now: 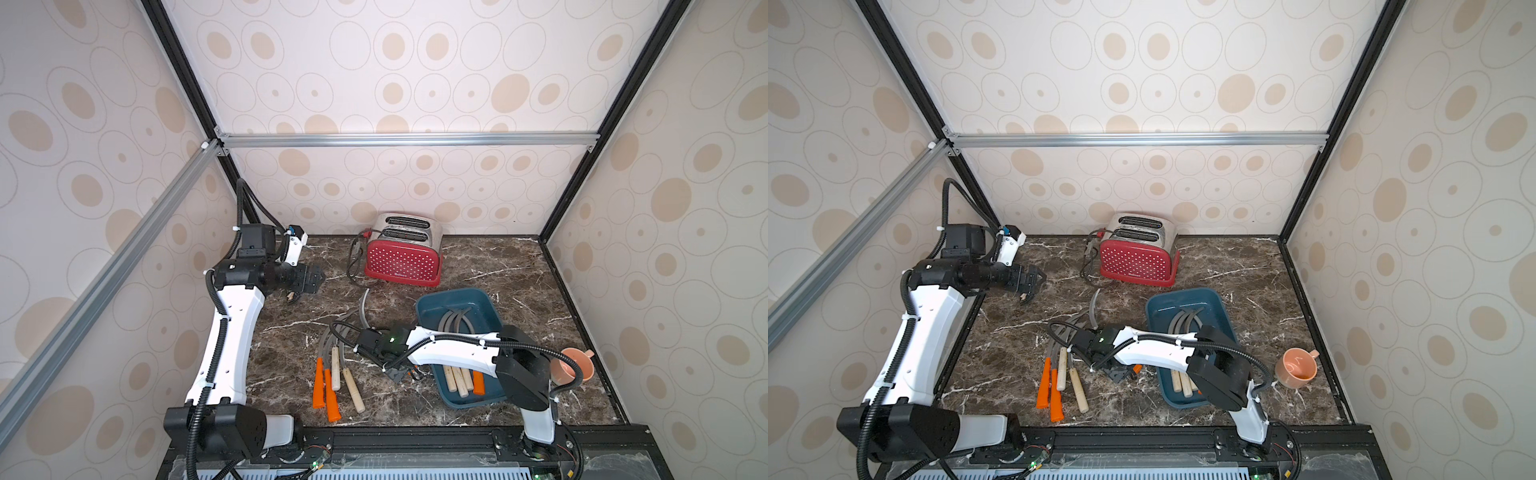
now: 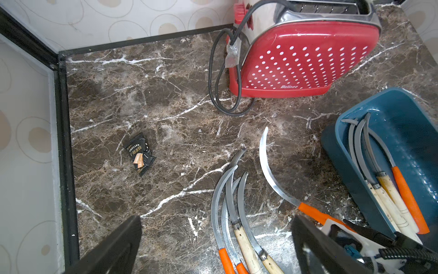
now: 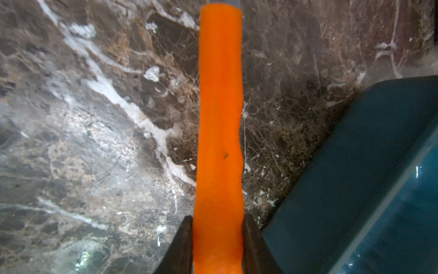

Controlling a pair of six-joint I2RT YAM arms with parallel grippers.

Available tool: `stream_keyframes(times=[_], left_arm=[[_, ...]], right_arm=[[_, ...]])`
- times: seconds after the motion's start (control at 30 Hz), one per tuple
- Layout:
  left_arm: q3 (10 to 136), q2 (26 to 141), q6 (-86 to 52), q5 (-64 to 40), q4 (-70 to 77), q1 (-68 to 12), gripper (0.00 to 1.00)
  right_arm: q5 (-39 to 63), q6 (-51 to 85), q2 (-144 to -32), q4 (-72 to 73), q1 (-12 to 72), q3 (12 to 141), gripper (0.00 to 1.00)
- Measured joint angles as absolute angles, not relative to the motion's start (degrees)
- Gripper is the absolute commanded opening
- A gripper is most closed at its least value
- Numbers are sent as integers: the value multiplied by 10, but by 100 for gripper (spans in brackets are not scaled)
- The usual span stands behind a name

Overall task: Put small sickles into storage boxes
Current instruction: Pick up the sickle at the center of the board.

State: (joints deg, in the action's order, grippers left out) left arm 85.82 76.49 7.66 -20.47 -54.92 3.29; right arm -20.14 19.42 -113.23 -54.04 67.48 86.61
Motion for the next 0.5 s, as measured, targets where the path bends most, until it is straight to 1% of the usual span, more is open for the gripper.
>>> stream_keyframes(times=[0.27,0.5], left_arm=[[865,765,74,-205,-549,33,99],[865,766,74,-207,-549,33,99]], right_arm=[[-200,192,-1090,-564,672,875,6],[-202,199,-1023,-585,651,863,6]])
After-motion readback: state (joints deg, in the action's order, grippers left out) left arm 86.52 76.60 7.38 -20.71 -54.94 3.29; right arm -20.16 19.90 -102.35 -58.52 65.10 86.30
